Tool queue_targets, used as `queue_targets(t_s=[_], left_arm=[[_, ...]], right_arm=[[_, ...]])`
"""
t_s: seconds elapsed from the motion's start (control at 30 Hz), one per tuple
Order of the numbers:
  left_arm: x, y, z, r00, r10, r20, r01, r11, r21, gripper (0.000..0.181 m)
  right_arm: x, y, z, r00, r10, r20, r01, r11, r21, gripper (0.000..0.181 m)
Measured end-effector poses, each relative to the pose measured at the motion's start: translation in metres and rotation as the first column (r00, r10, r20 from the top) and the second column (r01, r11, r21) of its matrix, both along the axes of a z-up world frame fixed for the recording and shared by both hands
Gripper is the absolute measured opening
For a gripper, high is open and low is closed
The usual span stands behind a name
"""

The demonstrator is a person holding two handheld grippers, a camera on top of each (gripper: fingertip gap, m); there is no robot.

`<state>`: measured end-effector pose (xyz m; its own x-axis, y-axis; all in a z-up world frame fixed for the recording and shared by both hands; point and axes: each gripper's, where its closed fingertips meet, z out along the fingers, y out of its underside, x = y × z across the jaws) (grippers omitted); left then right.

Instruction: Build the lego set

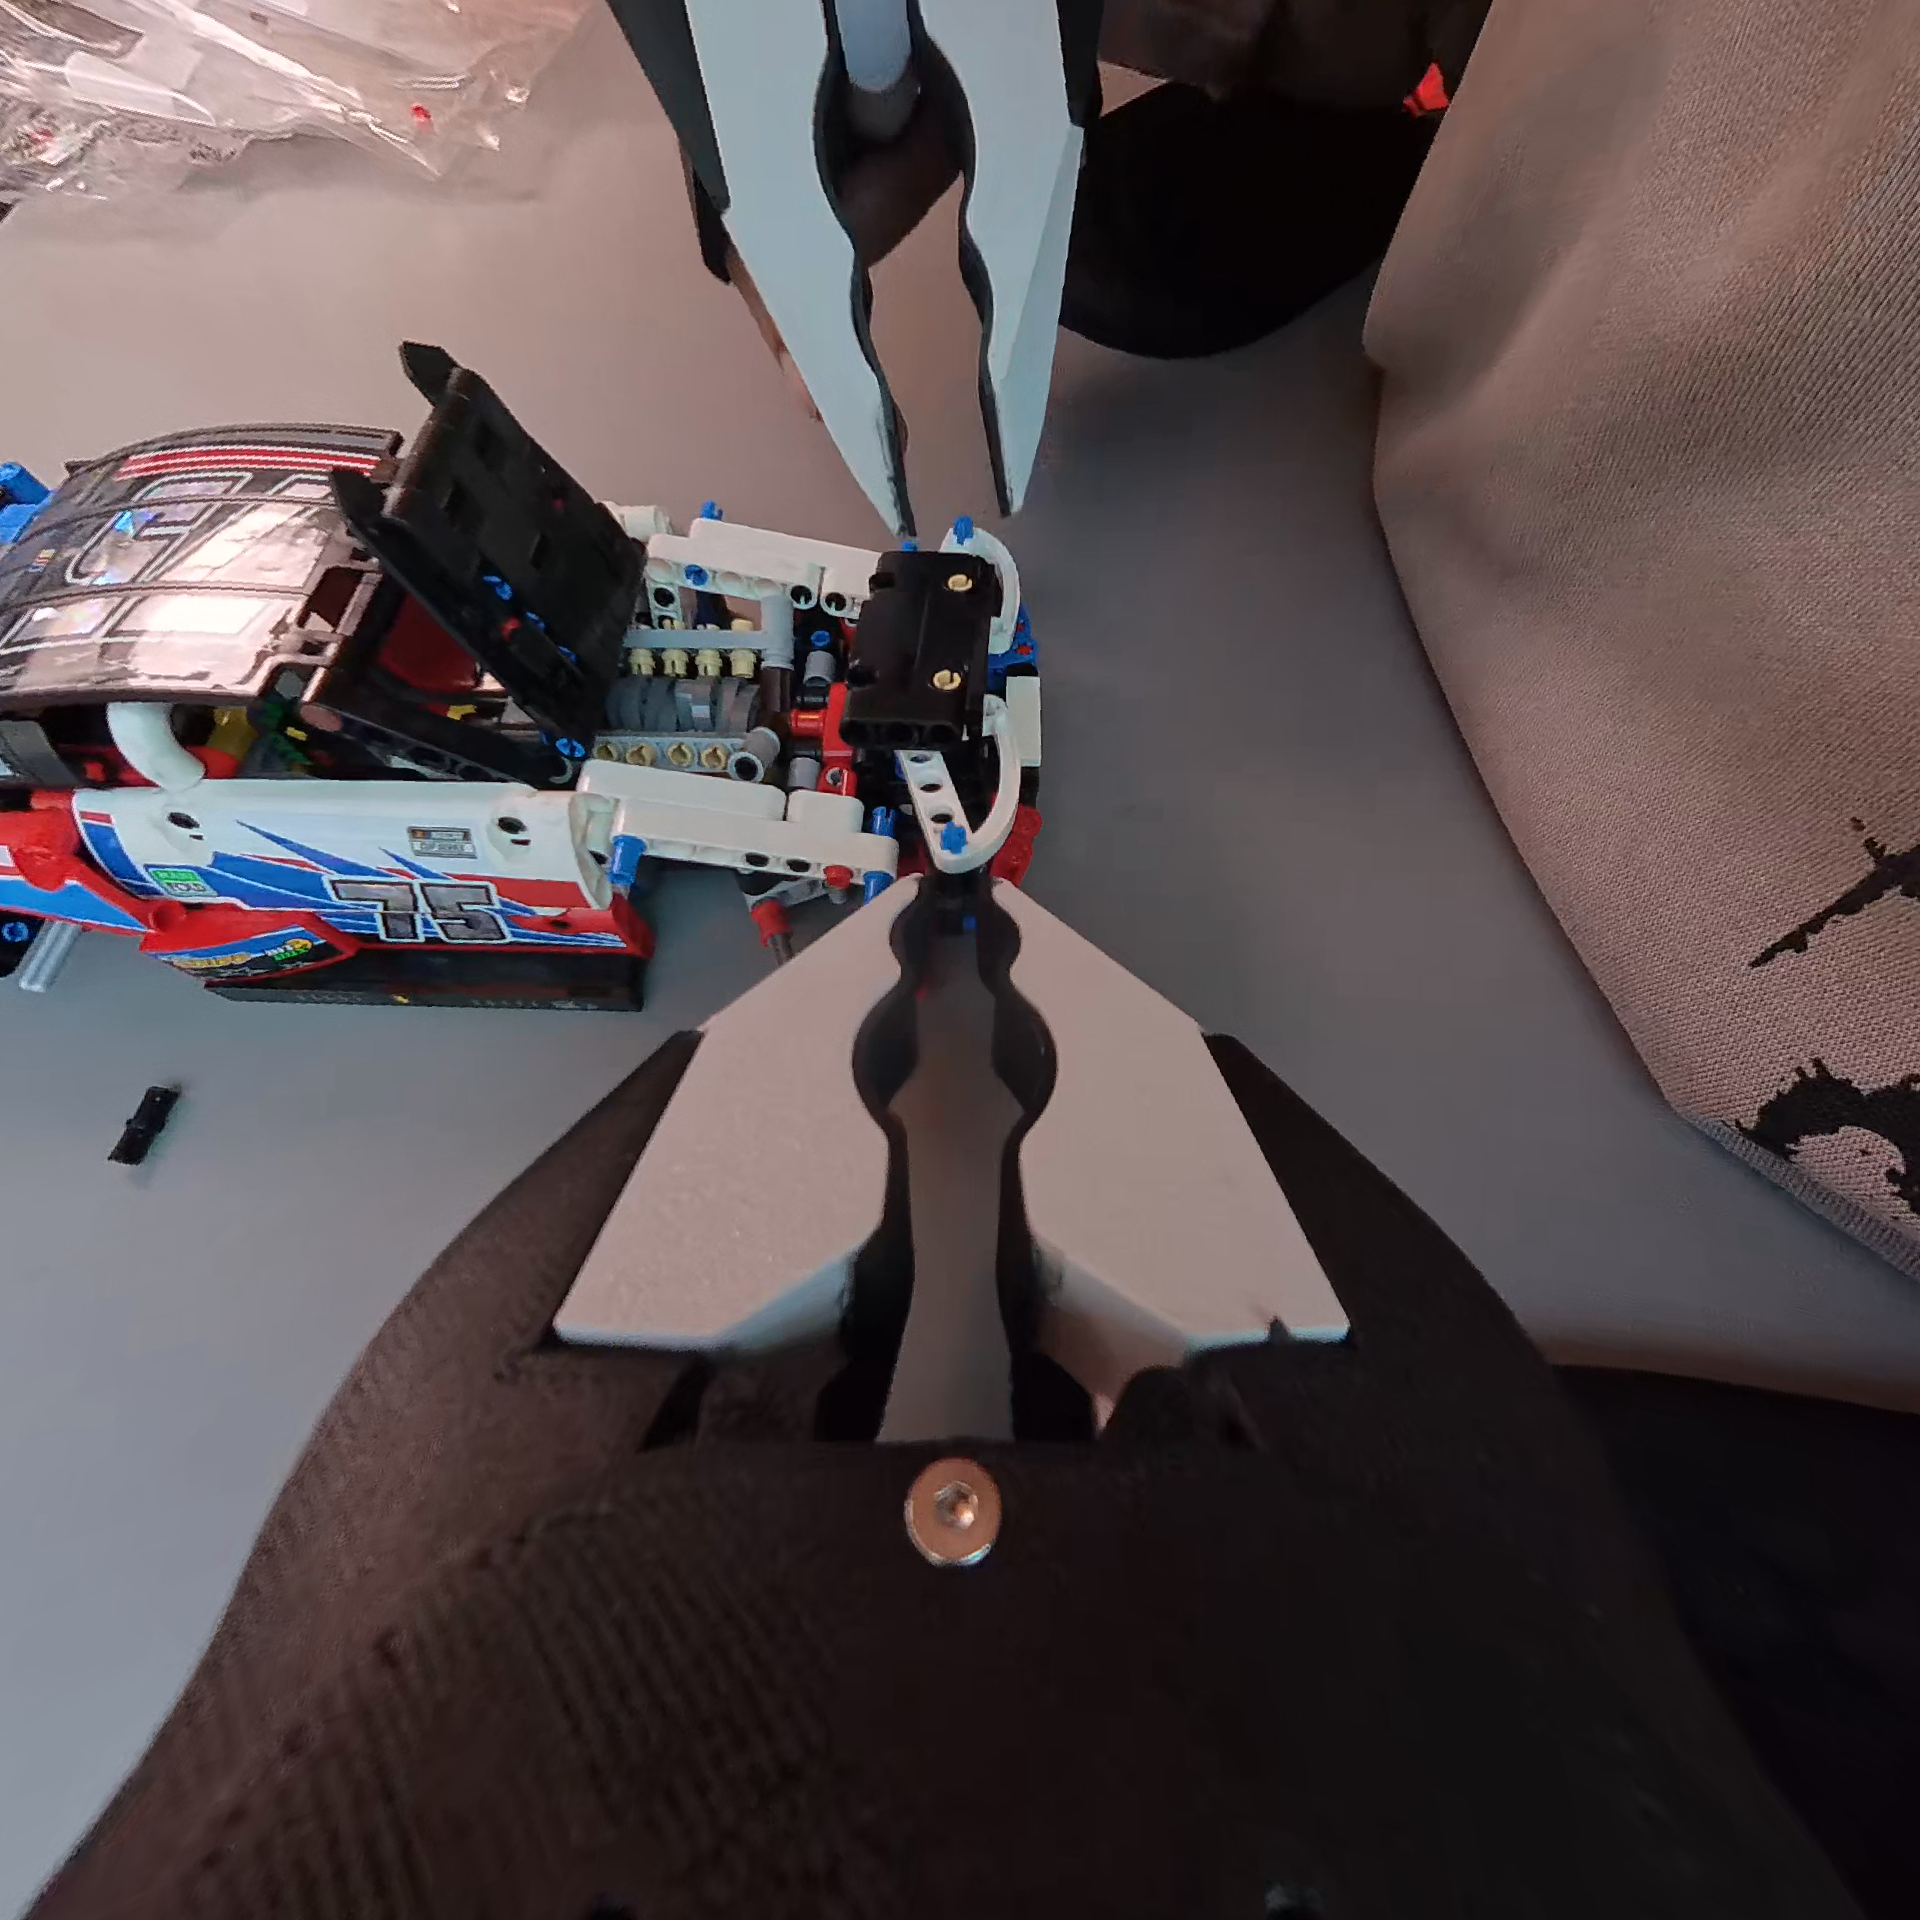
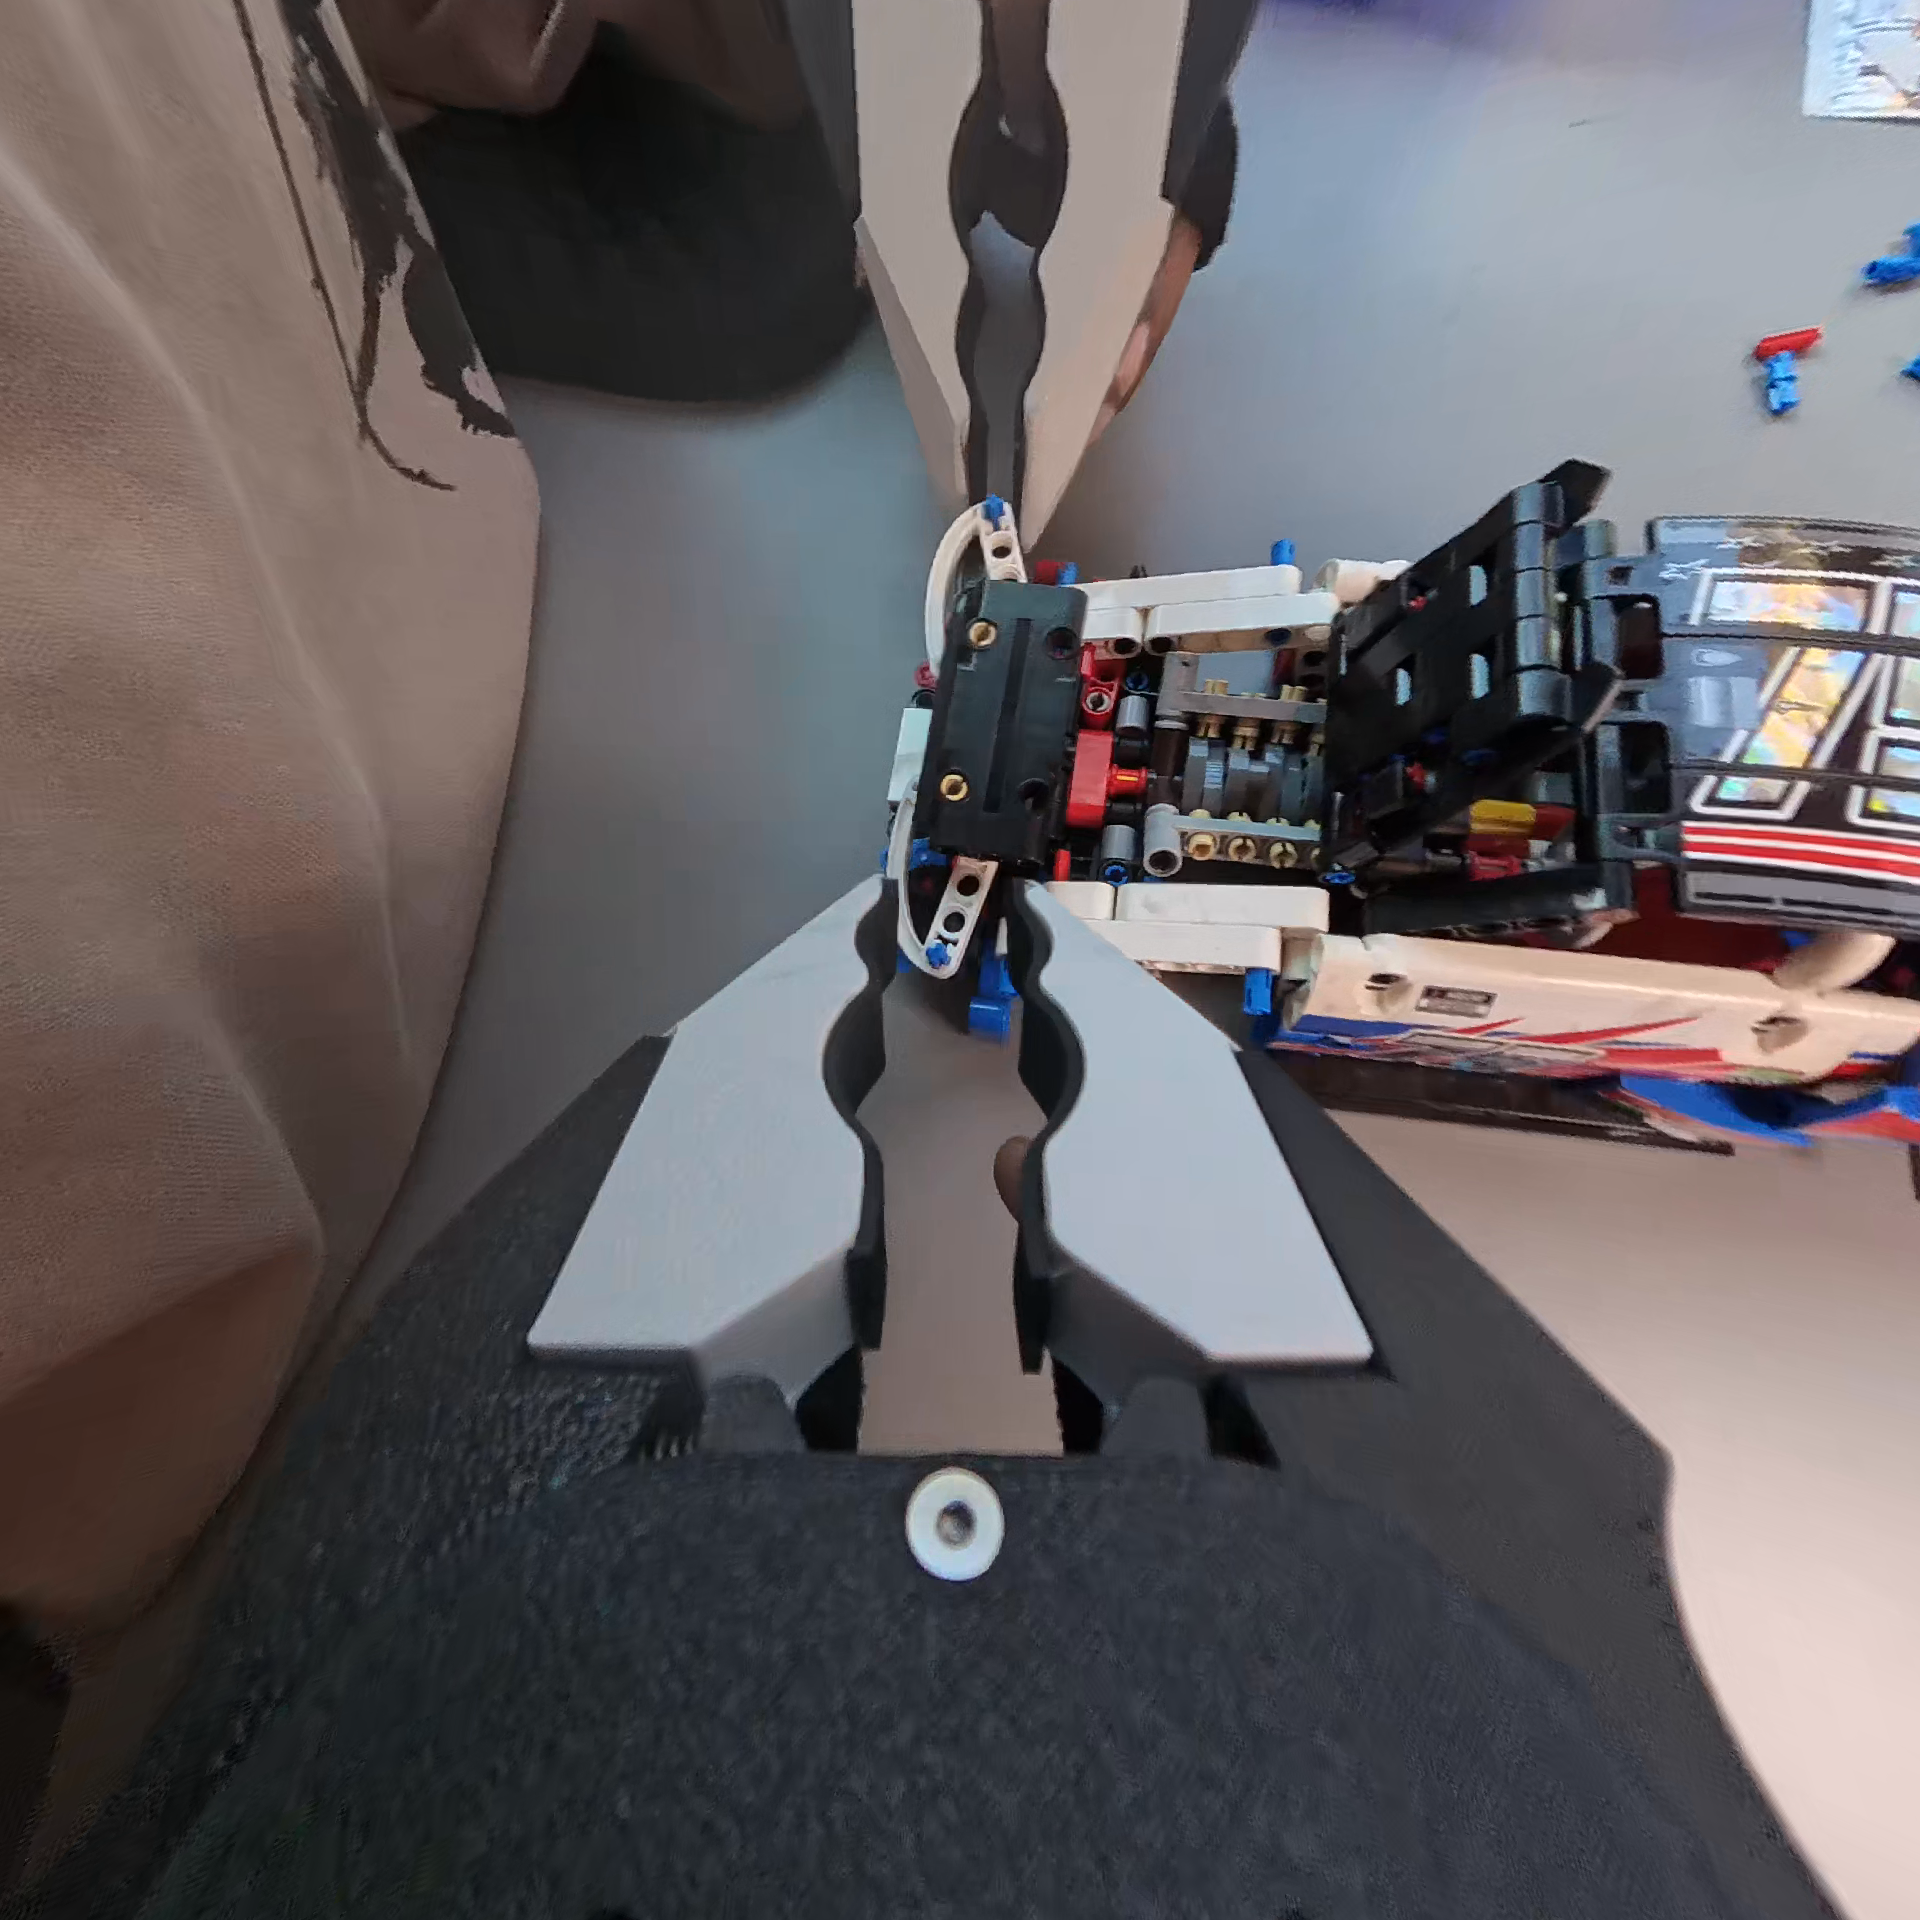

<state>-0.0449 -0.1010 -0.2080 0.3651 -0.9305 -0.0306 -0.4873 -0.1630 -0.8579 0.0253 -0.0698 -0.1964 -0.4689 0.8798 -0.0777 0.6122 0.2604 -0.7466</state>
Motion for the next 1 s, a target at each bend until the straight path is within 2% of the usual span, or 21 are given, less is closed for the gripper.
queue_targets(t_s=[0.13,0.27,0.37,0.5,0.63,0.77,0.87,1.0], left_arm=[[0.001,0.0,0.0,1.0,-0.003,0.002,0.003,1.0,0.009,0.005],[0.0,0.002,0.004,1.0,0.01,0.01,-0.01,1.0,0.021,0.004],[-0.003,0.004,0.003,0.999,0.034,-0.004,-0.034,0.999,0.026,0.004],[-0.006,0.004,0.005,0.999,0.042,0.0,-0.042,0.999,0.029,0.007],[-0.008,-0.003,0.013,0.999,0.024,0.046,-0.024,1.0,0.003,0.021],[-0.002,-0.004,0.011,0.999,0.025,0.044,-0.026,0.999,0.019,0.027],[0.005,0.0,0.008,0.998,0.039,0.042,-0.041,0.999,0.036,0.025],[0.009,0.0,0.004,0.999,0.025,0.045,-0.026,0.999,0.02,0.016]], right_arm=[[0.0,0.001,-0.003,0.995,-0.098,0.004,0.097,0.995,0.032,0.015],[-0.001,0.001,-0.012,0.993,-0.111,0.049,0.108,0.993,0.056,0.005],[0.0,0.001,-0.013,0.993,-0.049,0.105,0.042,0.996,0.072,0.005],[0.0,-0.001,-0.015,0.974,0.091,0.209,-0.117,0.986,0.115,0.005],[-0.002,-0.002,-0.016,0.946,0.175,0.273,-0.216,0.968,0.128,0.005],[-0.002,-0.002,-0.012,0.956,0.161,0.245,-0.192,0.976,0.107,0.005],[-0.005,-0.001,0.005,0.977,0.113,0.18,-0.128,0.989,0.076,0.014],[-0.018,-0.003,0.017,0.996,0.047,0.08,-0.056,0.991,0.125,0.024]])
